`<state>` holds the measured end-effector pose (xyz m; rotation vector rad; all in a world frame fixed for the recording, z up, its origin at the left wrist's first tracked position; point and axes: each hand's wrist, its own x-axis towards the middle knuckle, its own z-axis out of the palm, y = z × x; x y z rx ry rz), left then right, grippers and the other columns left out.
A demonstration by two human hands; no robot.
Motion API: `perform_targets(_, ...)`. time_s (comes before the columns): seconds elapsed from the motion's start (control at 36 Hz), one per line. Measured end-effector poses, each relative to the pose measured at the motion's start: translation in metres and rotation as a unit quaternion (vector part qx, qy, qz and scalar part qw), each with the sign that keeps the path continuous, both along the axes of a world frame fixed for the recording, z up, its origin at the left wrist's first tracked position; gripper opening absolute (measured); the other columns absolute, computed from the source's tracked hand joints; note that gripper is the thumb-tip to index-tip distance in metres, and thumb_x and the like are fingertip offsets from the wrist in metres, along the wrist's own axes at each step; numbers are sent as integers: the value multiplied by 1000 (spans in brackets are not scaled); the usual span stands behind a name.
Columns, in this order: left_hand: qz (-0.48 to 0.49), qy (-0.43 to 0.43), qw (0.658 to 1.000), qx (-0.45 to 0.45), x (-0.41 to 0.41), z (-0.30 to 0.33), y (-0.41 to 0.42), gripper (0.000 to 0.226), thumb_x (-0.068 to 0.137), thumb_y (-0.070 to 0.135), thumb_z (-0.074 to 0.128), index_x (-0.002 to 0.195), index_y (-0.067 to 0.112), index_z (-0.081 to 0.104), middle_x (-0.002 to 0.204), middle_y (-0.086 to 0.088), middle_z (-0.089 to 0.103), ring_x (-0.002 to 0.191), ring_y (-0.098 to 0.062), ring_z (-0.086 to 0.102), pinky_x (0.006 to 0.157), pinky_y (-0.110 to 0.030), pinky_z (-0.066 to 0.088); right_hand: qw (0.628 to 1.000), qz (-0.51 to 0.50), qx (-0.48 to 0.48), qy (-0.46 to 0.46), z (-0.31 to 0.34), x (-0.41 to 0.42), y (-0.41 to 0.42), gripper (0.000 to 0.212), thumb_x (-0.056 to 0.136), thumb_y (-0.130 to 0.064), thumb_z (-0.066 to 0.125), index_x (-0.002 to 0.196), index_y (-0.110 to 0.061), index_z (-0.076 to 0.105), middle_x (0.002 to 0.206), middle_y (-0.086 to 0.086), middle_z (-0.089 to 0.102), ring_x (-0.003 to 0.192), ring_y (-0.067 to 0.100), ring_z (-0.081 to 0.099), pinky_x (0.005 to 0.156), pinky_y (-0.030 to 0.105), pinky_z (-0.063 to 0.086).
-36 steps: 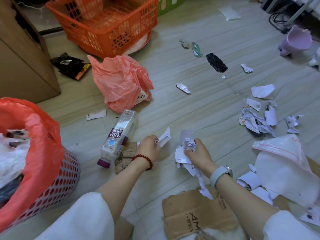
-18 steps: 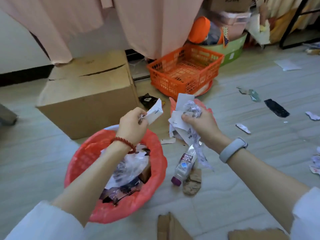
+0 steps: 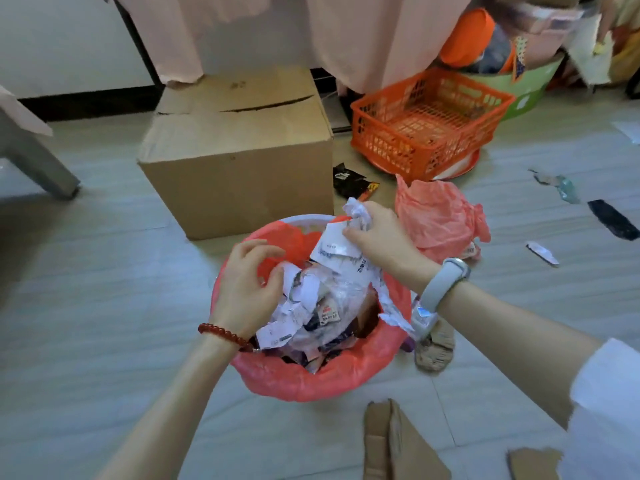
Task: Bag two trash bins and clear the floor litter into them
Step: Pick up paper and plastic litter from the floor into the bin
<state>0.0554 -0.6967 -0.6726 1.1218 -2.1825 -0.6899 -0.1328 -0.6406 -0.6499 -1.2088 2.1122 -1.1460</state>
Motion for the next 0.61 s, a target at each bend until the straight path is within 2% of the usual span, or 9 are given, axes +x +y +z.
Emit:
perform_targets(0.08,30,39,999,-12,3,1,2,21,82,3,56,98,13,66,109,1,51,97,-6,49,73,4,33,989,-22,-108,-97,6,8,-5,25,86,-7,53,103,-24,46,88,0,52,78,18,50,66,28,43)
perform_targets(0.14,42,35,998,-9,5,-1,2,21,83,3,56,100,11,65,109,-3,53,98,-9,51,77,7,28,992,32,-79,-95,0,15,-5,38,86,-8,53,118,-24,41,103,4,55,85,25,55,76,36,48)
perform_targets(0.17,45,29,999,-1,7,-4,2,20,84,7,55,100,10,65,109,-4,54,100,-11,51,79,5,29,995,71,-31,-65,-8,18,-5,49,86,-9,54,129,-21,36,118,7,53,98,28,56,83,38,47)
perform_targets(0.19,46,19,999,7,9,-6,3,21,84,14,53,101,11,65,109,-4,54,102,-15,53,83,0,32,994,111,22,-14,-17,20,-4,62,85,-11,55,140,-19,26,133,9,44,114,29,51,92,40,45)
perform_targets(0.25,51,-15,999,5,15,-14,4,39,79,33,43,103,12,64,113,-6,54,108,-25,53,93,-28,42,974,174,82,116,-35,22,0,82,85,-21,60,147,-22,7,148,9,25,132,32,33,104,45,36)
perform_targets(0.31,73,-60,996,-1,21,-22,4,46,77,38,40,109,13,63,123,-13,52,116,-32,48,96,-45,41,937,220,94,253,-47,21,5,82,86,-32,58,148,-25,4,154,7,11,140,34,16,110,49,28)
perform_targets(0.39,82,-139,987,-2,26,-34,1,47,80,30,48,122,11,54,136,-19,41,127,-38,36,100,-52,36,850,324,158,383,-57,26,11,73,92,-45,44,147,-31,-2,157,3,-9,144,28,-9,116,49,7)
perform_targets(0.47,63,-219,974,16,29,-45,-3,51,86,27,52,132,8,40,147,-19,25,134,-39,21,103,-55,30,801,395,245,376,-71,34,7,76,91,-53,40,146,-32,-7,156,7,-14,143,31,-14,116,51,3)
perform_targets(0.61,56,-280,958,10,32,-52,0,61,92,34,43,144,11,20,155,-12,2,143,-30,-1,111,-52,14,776,417,334,336,-107,49,6,84,86,-58,47,144,-39,-9,154,5,-23,142,36,-14,114,58,9)
